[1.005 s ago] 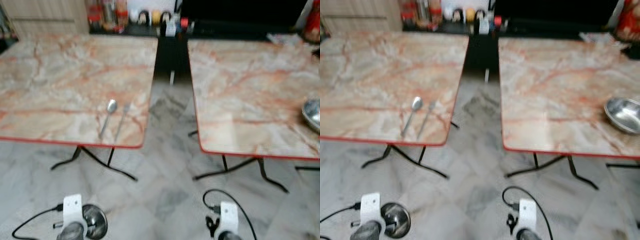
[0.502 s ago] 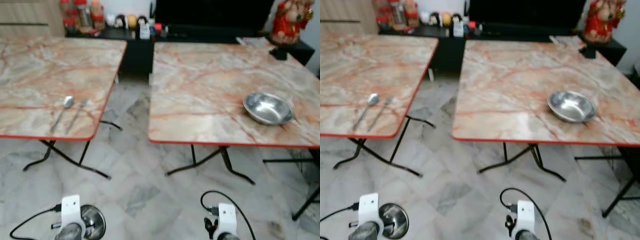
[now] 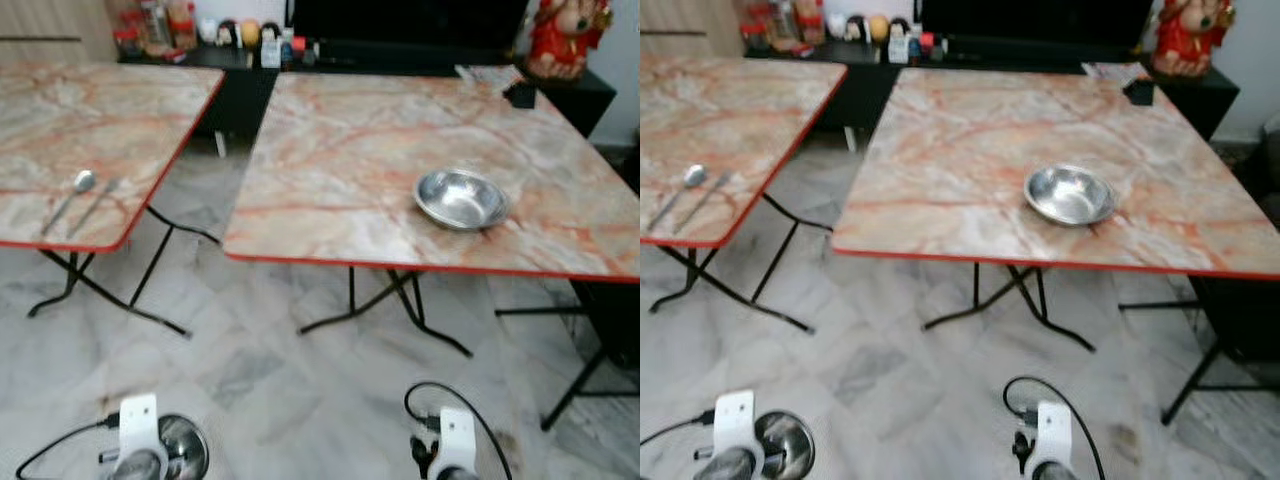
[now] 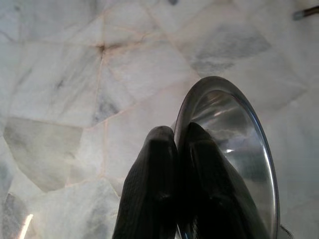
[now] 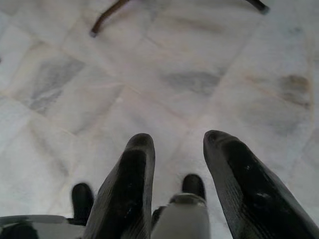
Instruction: Setting the table
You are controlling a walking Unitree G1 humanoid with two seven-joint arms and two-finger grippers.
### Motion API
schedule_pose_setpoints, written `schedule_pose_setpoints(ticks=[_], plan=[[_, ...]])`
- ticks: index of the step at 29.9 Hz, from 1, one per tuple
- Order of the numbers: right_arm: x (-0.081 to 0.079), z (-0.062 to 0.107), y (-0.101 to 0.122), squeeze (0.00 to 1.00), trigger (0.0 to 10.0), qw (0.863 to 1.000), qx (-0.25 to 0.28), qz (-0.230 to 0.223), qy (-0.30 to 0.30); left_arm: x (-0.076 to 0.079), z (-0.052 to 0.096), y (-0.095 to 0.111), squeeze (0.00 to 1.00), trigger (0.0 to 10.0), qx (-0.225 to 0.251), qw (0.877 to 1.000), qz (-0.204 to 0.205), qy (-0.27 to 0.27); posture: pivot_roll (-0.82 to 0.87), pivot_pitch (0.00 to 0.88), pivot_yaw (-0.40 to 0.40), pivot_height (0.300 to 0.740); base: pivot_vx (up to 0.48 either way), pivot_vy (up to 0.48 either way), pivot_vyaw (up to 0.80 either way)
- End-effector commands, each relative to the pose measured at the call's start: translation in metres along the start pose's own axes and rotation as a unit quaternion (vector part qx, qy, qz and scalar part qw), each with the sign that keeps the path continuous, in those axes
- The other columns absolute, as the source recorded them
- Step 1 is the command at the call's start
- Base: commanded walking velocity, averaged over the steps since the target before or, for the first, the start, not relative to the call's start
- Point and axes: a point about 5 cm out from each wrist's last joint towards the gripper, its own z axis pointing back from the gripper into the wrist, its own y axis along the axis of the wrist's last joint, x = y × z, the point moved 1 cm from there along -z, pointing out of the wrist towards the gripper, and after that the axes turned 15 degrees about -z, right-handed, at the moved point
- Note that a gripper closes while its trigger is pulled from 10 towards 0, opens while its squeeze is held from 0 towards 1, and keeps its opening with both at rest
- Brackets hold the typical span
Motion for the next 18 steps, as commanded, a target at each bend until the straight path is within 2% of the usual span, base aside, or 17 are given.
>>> schedule_pose_setpoints(ticks=[1,13,18], plan=[[0.005,0.0009,-0.0003,0.0,10.0,1.0,0.0,-0.001,-0.007,0.0043,0.0007,-0.0009,0.0,10.0,0.001,1.0,0.002,-0.006,0.0,0.081,-0.005,0.74,0.0,-0.431,0.0],[0.0053,0.0005,0.0018,0.0,10.0,1.0,0.002,-0.003,-0.008,0.0077,0.0013,-0.0018,0.0,10.0,0.0,1.0,0.007,-0.012,0.0,0.097,-0.013,0.74,0.0,-0.433,0.0],[0.0055,0.0004,0.0022,0.0,10.0,1.0,0.002,-0.004,-0.009,0.0109,0.0015,-0.0009,0.0,10.0,0.004,0.999,0.02,-0.028,0.01,0.107,-0.018,0.74,0.0,-0.064,0.0]])
